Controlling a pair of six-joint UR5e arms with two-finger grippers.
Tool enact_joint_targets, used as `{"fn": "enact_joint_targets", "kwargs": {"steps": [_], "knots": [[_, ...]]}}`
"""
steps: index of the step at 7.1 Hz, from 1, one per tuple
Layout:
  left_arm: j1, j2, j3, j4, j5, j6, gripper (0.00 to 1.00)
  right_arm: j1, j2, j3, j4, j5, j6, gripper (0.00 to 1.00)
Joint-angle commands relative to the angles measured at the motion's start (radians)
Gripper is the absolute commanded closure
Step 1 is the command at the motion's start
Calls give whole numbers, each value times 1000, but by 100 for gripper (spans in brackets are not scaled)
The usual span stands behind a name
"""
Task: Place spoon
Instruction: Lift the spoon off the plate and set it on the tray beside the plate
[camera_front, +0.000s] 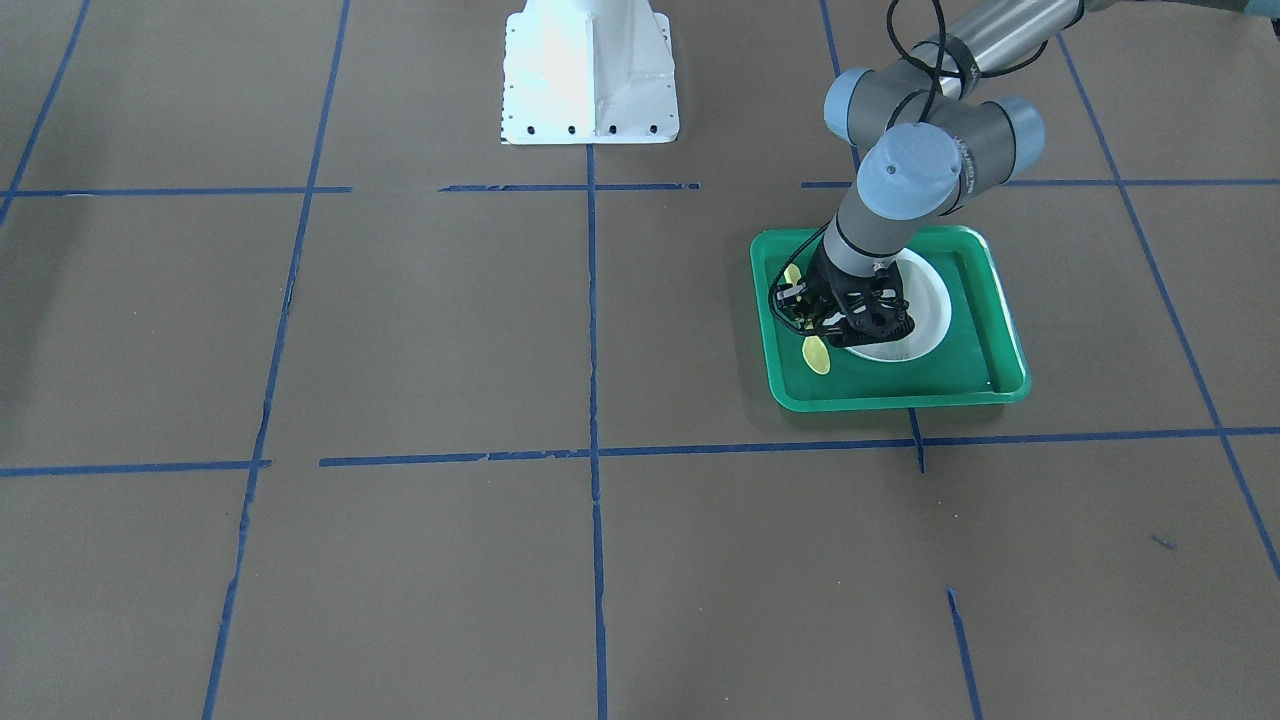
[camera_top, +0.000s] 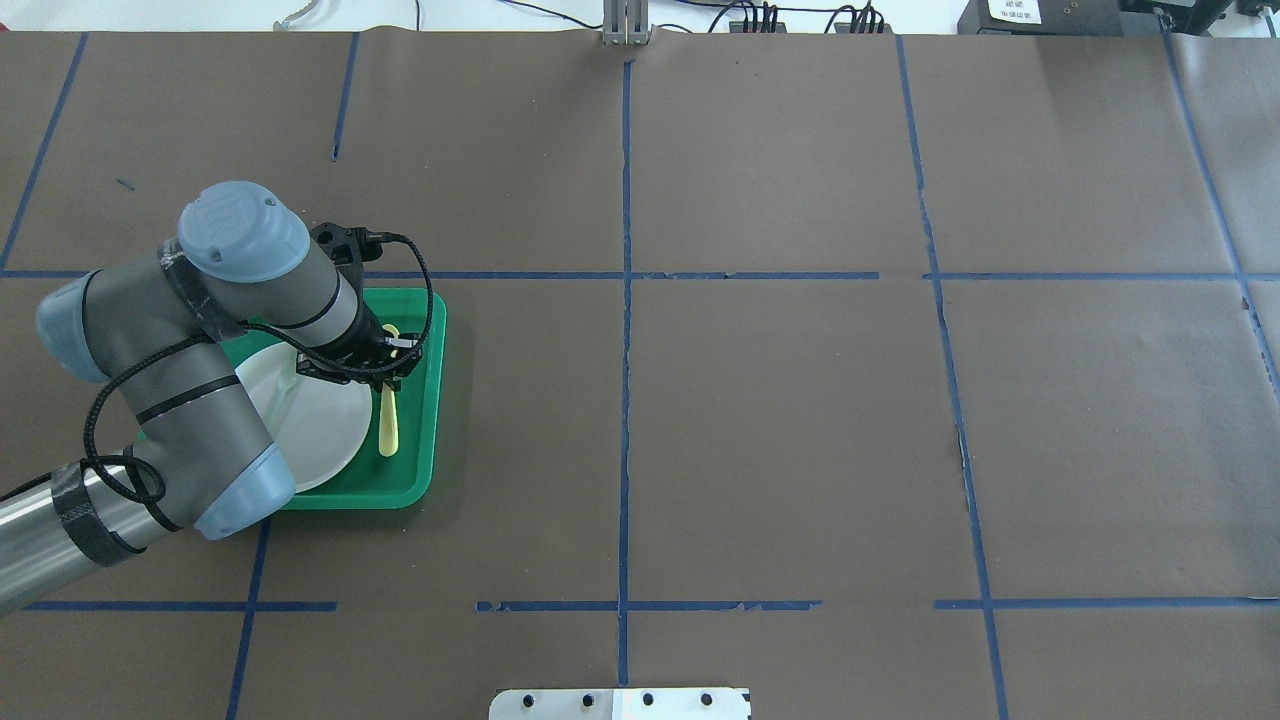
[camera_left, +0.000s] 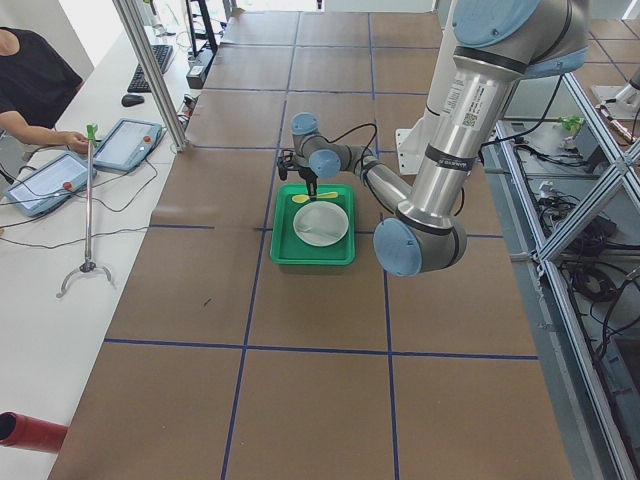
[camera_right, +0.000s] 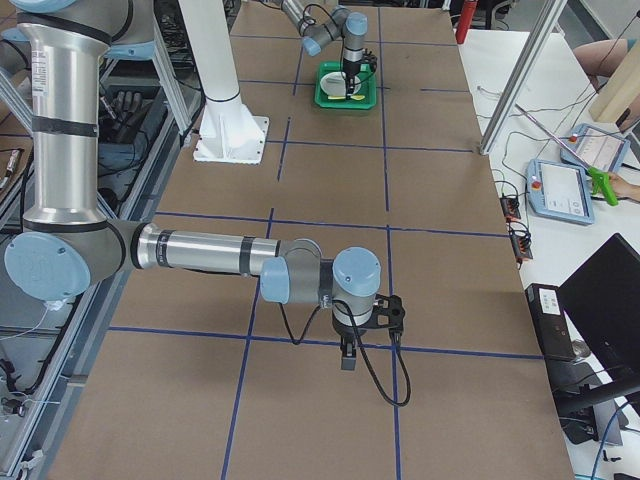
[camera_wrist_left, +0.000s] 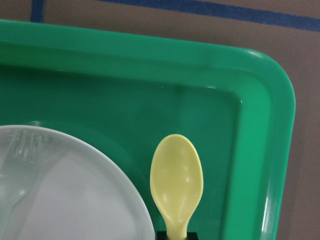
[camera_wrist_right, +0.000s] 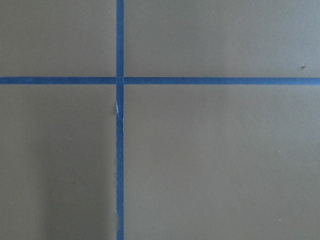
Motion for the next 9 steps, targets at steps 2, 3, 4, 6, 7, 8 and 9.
{"fn": "enact_joint_targets", "kwargs": {"steps": [2, 3, 4, 6, 7, 8, 9], "knots": [[7, -19, 37, -24, 2, -4, 100, 0, 0, 0, 0, 0, 0, 0], [7, -17, 31, -24, 2, 2, 78, 0, 0, -1, 0, -1, 0, 0], [5, -17, 24, -24, 3, 5, 58, 0, 0, -1, 0, 0, 0, 0], [-2, -15, 16, -22, 5, 4, 38, 0, 0, 0, 0, 0, 0, 0], [-43, -15, -28, -15, -1, 2, 39, 0, 0, -1, 0, 0, 0, 0], [-129, -15, -85, -10, -9, 4, 39, 0, 0, 0, 0, 0, 0, 0], [-222, -5, -100, -10, -17, 26, 42, 0, 0, 0, 0, -1, 0, 0]]}}
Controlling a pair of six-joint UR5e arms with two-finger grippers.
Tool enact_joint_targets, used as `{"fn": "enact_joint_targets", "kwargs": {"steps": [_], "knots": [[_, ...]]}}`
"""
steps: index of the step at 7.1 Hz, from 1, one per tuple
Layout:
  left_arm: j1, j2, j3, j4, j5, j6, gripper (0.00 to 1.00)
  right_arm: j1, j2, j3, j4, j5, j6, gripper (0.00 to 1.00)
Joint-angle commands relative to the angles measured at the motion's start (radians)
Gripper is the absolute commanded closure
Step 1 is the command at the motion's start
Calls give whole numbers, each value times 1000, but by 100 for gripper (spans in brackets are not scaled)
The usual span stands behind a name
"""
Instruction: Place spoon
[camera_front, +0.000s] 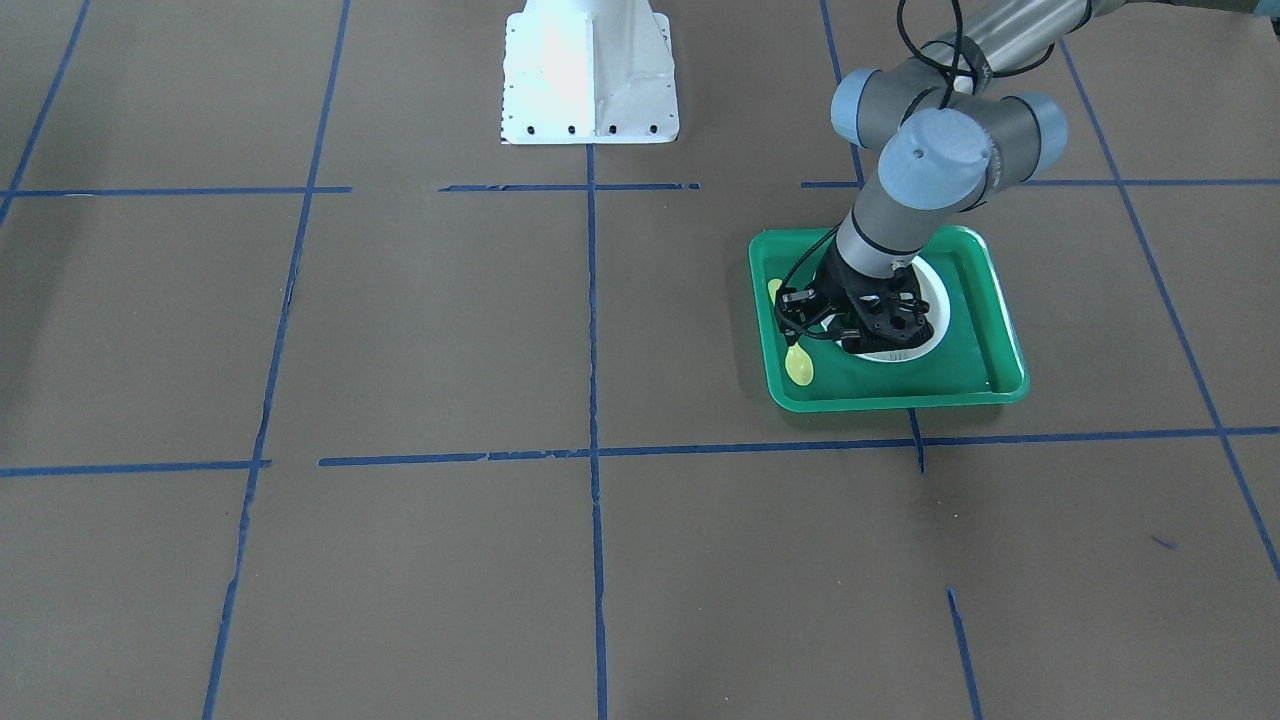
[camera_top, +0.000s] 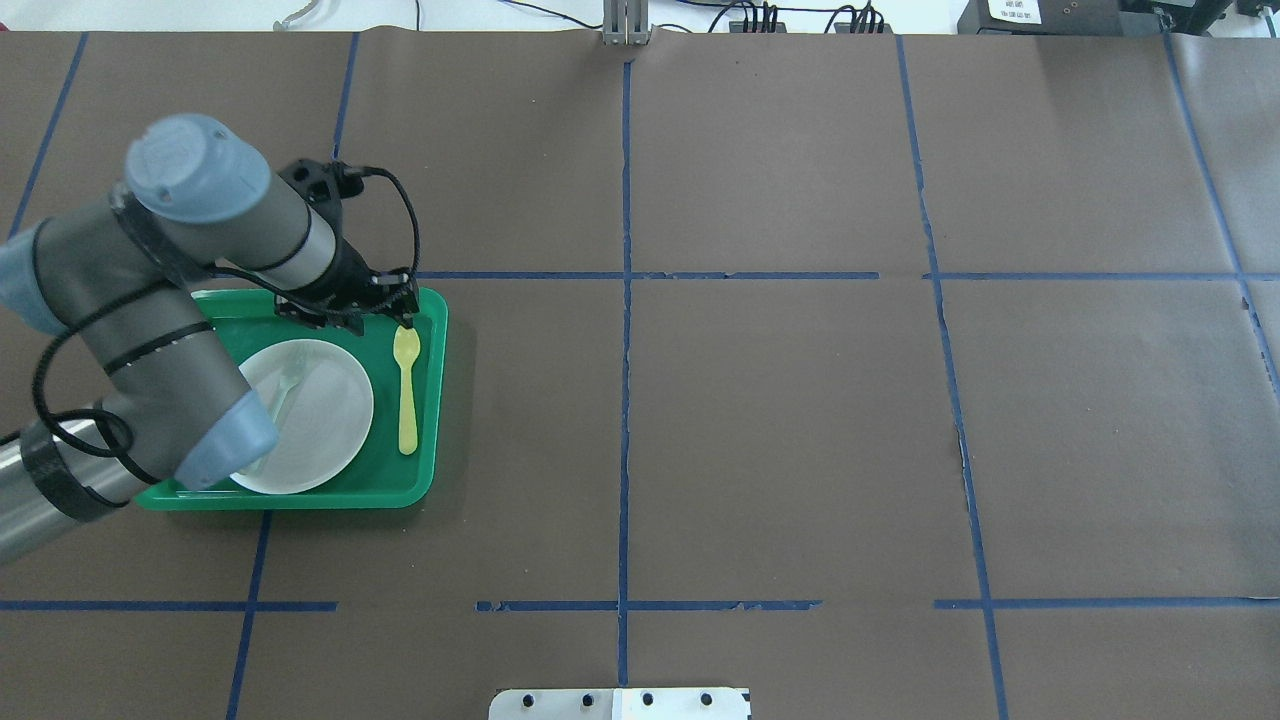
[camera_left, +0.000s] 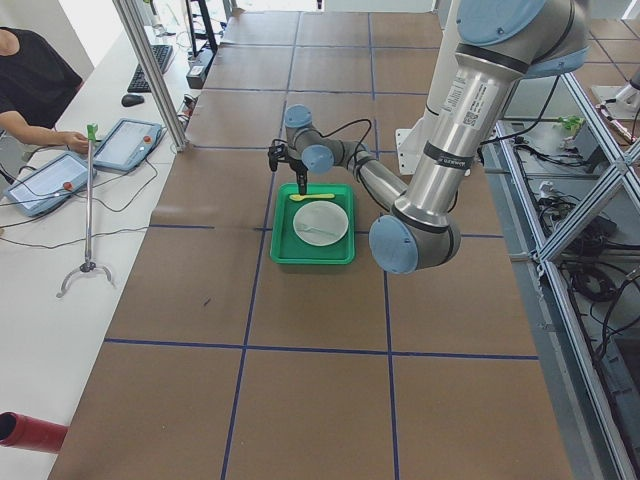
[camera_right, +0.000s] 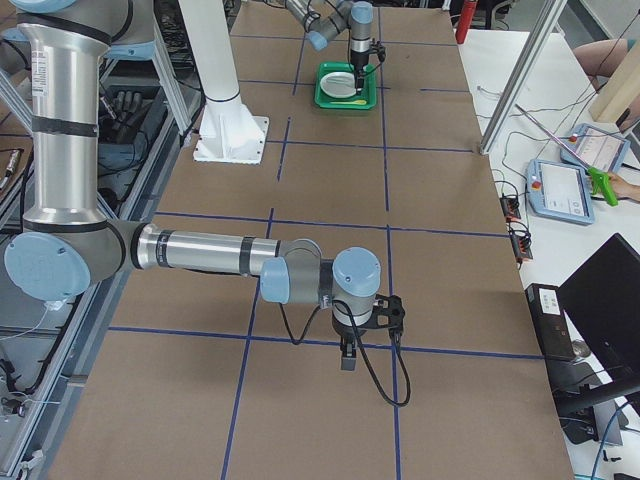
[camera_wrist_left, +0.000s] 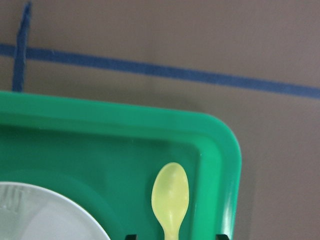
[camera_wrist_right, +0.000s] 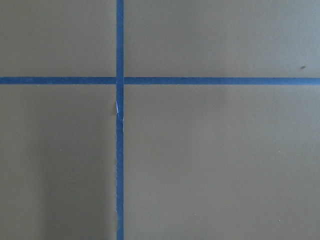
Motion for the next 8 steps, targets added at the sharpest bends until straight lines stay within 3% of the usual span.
{"fn": "enact_joint_targets", "kwargs": {"steps": [1, 2, 4, 5, 6, 7, 8], "knots": [[-177, 28, -33, 19, -64, 165, 42, 0, 0, 0, 0, 0, 0, 0], [-273, 69, -33, 95, -123, 350, 42, 0, 0, 0, 0, 0, 0, 0], [-471, 126, -11, 258, -133, 765, 42, 0, 0, 0, 0, 0, 0, 0], [-607, 178, 18, 271, -171, 966, 43, 0, 0, -1, 0, -1, 0, 0], [-727, 213, 95, 271, -250, 1140, 43, 0, 0, 0, 0, 0, 0, 0], [-821, 215, 195, 273, -259, 1286, 43, 0, 0, -1, 0, 0, 0, 0], [-840, 209, 284, 270, -256, 1336, 43, 0, 0, -1, 0, 0, 0, 0]]}}
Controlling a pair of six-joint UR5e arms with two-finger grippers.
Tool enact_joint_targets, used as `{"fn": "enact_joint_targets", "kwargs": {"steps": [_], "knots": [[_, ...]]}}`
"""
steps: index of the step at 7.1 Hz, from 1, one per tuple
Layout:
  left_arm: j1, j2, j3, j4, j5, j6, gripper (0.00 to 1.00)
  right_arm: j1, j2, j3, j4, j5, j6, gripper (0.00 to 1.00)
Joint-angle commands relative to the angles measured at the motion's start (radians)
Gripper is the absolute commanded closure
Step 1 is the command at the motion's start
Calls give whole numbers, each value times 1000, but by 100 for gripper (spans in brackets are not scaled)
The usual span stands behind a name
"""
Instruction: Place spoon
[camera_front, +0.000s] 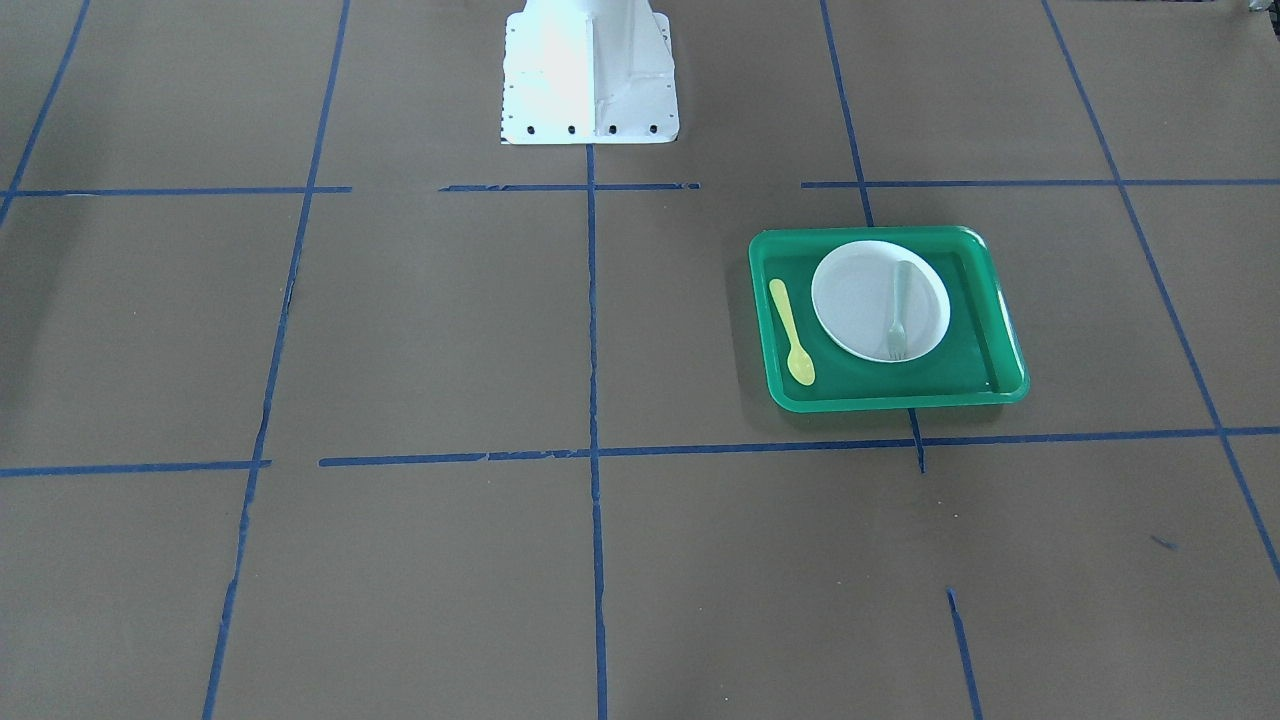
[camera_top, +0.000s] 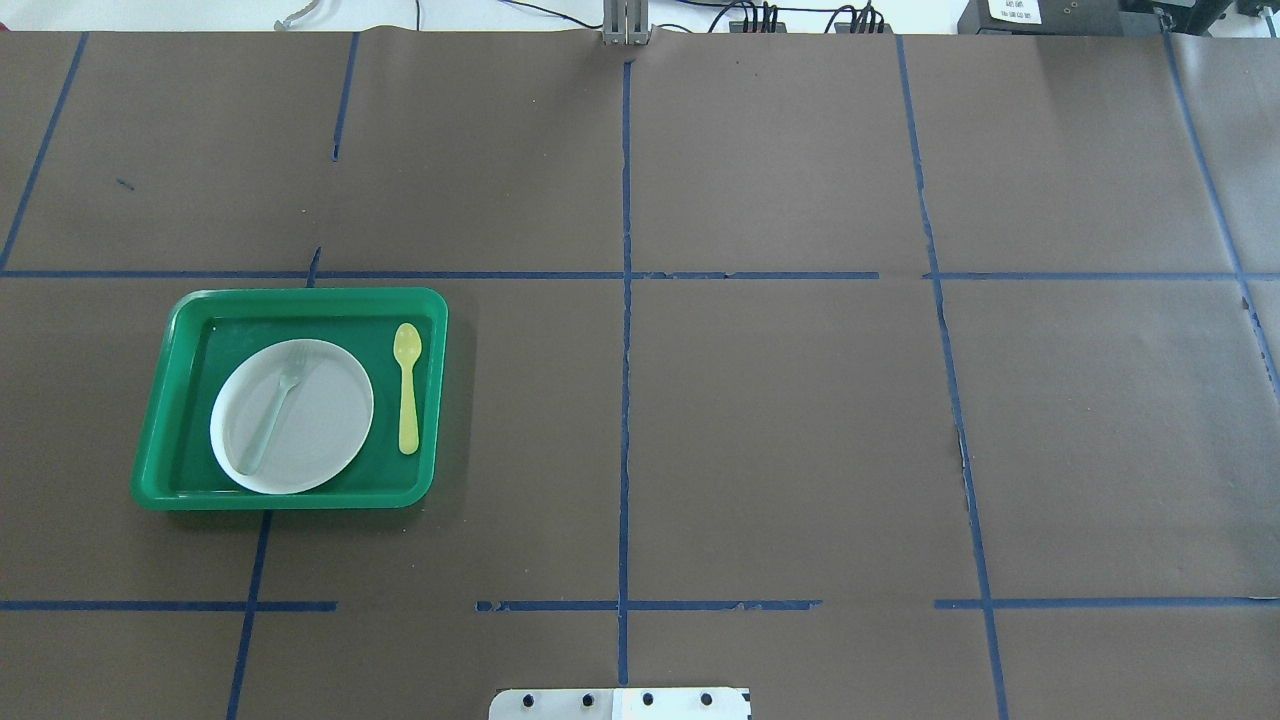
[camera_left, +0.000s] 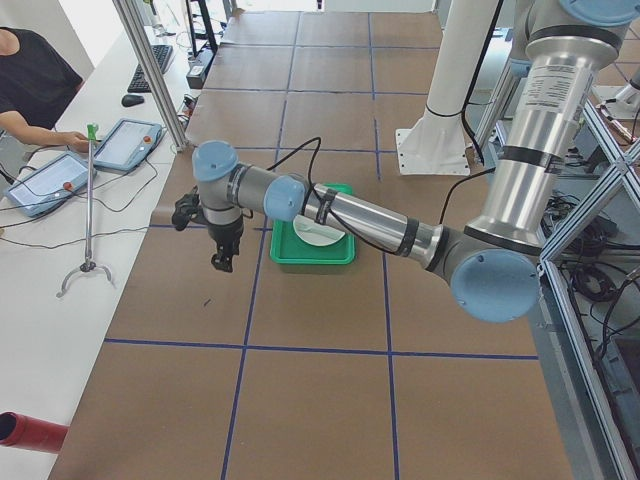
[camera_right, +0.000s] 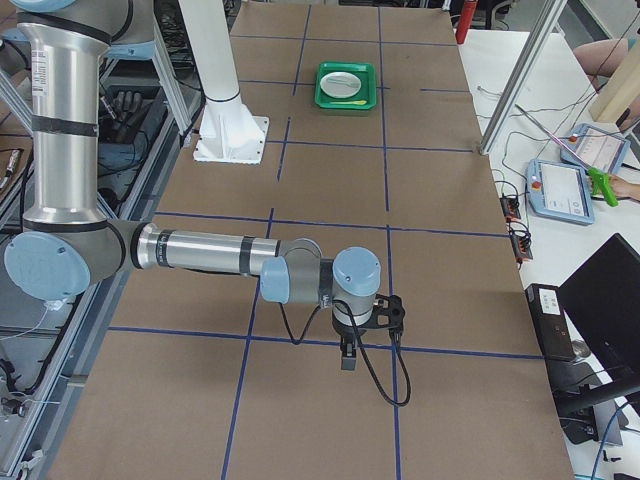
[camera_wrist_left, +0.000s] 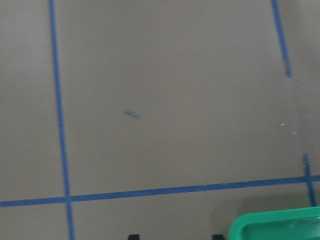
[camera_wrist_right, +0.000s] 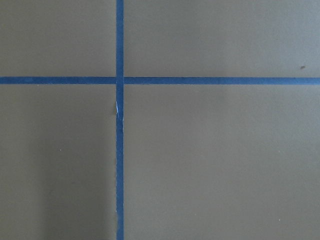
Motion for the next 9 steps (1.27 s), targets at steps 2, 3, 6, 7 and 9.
{"fn": "enact_joint_targets", "kwargs": {"steps": [2, 3, 6, 7, 9], "knots": [[-49, 8, 118, -34, -18, 100, 0, 0, 0, -1, 0, -1, 0, 0], [-18, 22, 163, -95, -12, 102, 0, 0, -2, -1, 0, 0, 0, 0], [-20, 223, 87, -305, -13, 107, 0, 0, 0, 1, 0, 0, 0, 0], [-18, 223, 90, -293, -7, 106, 0, 0, 0, -1, 0, 0, 0, 0], [-21, 235, 76, -272, -13, 107, 0, 0, 0, 1, 0, 0, 0, 0]]}}
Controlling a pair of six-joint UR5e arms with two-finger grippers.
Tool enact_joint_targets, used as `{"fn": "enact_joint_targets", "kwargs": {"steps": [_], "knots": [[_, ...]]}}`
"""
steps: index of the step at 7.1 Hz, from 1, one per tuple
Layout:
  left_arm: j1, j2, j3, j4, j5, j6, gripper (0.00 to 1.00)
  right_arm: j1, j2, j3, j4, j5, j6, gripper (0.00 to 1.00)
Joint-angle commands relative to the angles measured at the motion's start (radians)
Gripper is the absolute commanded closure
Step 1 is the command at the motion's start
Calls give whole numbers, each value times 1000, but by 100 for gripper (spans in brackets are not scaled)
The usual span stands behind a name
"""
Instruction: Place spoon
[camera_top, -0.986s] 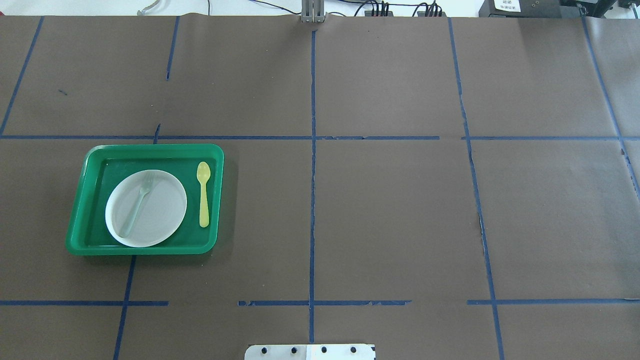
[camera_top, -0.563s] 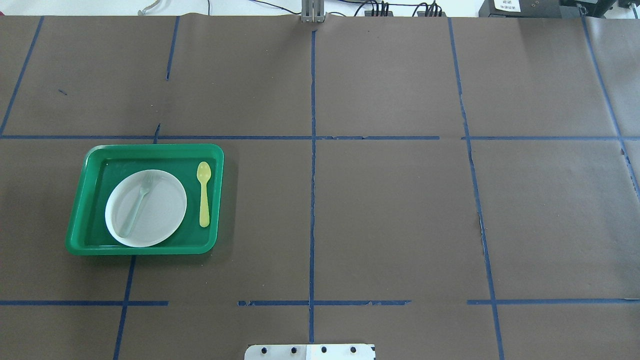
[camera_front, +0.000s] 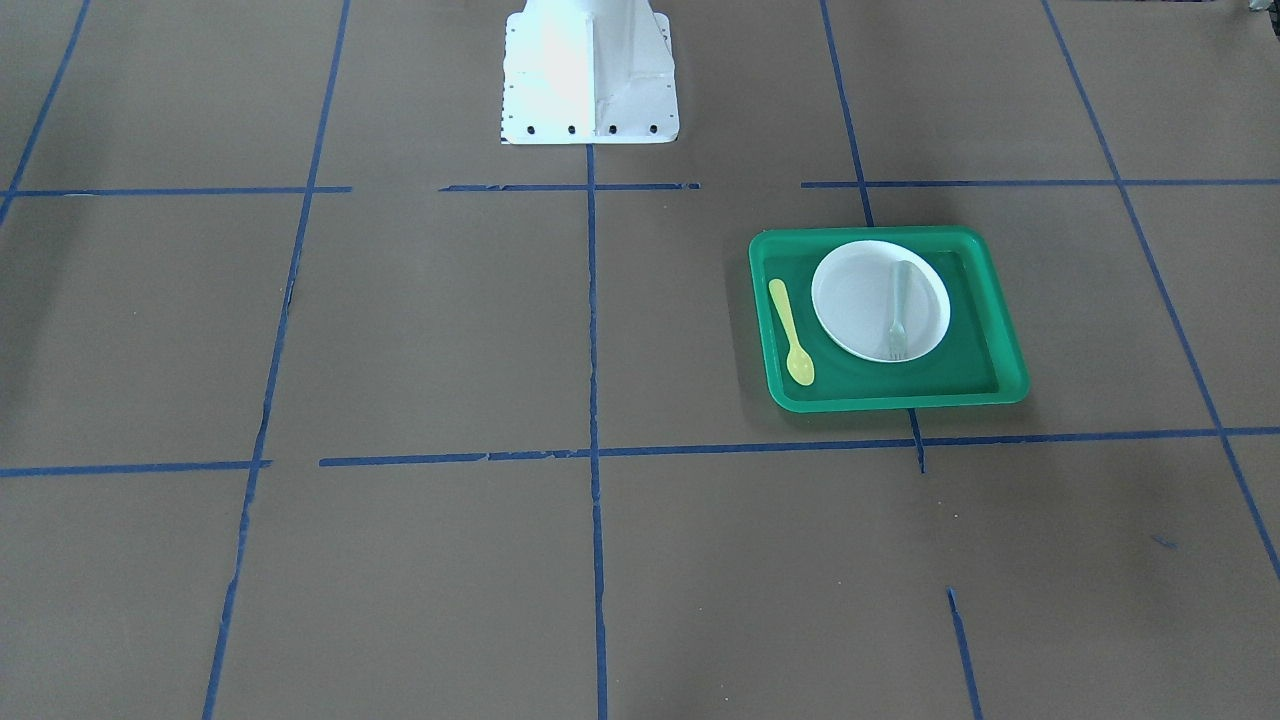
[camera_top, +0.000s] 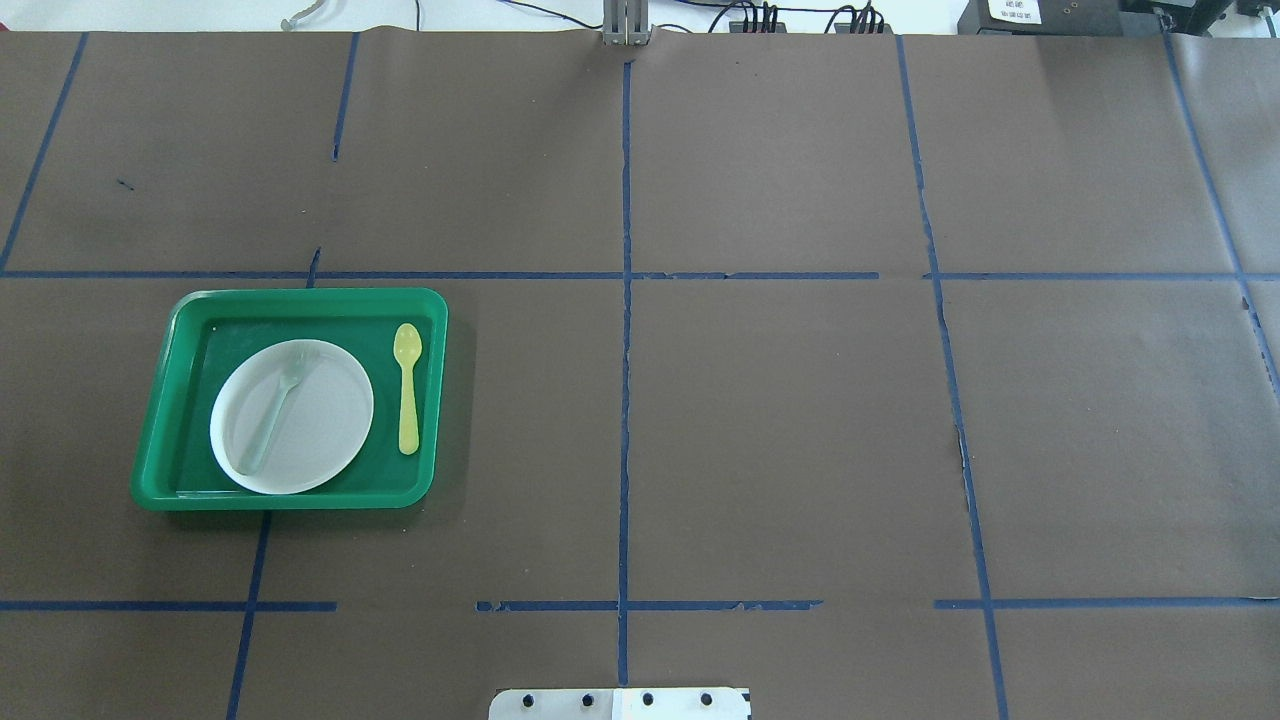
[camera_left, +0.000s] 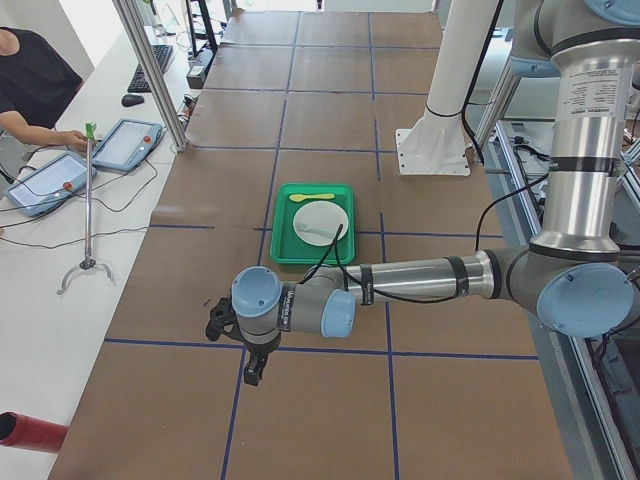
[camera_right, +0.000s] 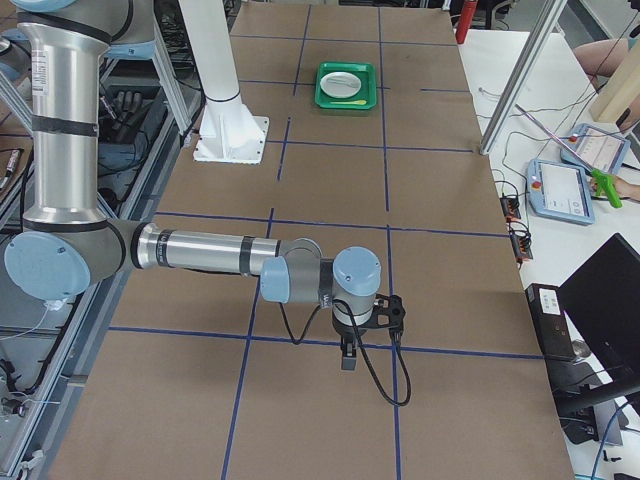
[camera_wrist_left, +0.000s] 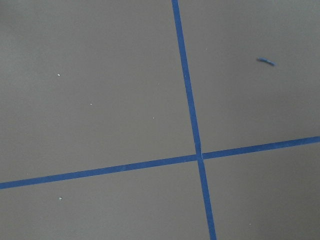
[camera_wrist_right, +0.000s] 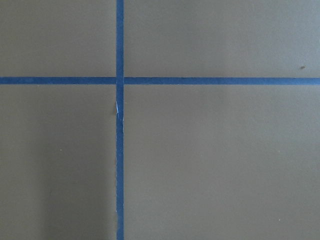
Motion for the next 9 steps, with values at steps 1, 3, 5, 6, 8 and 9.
{"fn": "enact_joint_targets", "kwargs": {"steps": [1, 3, 5, 6, 8, 9], "knots": [[-1, 5, -10, 14, -3, 1, 0, 0, -2, -1, 0, 0, 0, 0], [-1, -4, -13, 14, -4, 2, 0, 0, 0, 0, 0, 0, 0, 0], [-1, 2, -29, 14, -4, 4, 0, 0, 0, -1, 0, 0, 0, 0], [-1, 2, -29, 14, -4, 4, 0, 0, 0, 0, 0, 0, 0, 0], [-1, -8, -29, 15, -4, 2, 0, 0, 0, 0, 0, 0, 0, 0], [-1, -11, -29, 15, -4, 4, 0, 0, 0, -1, 0, 0, 0, 0]]}}
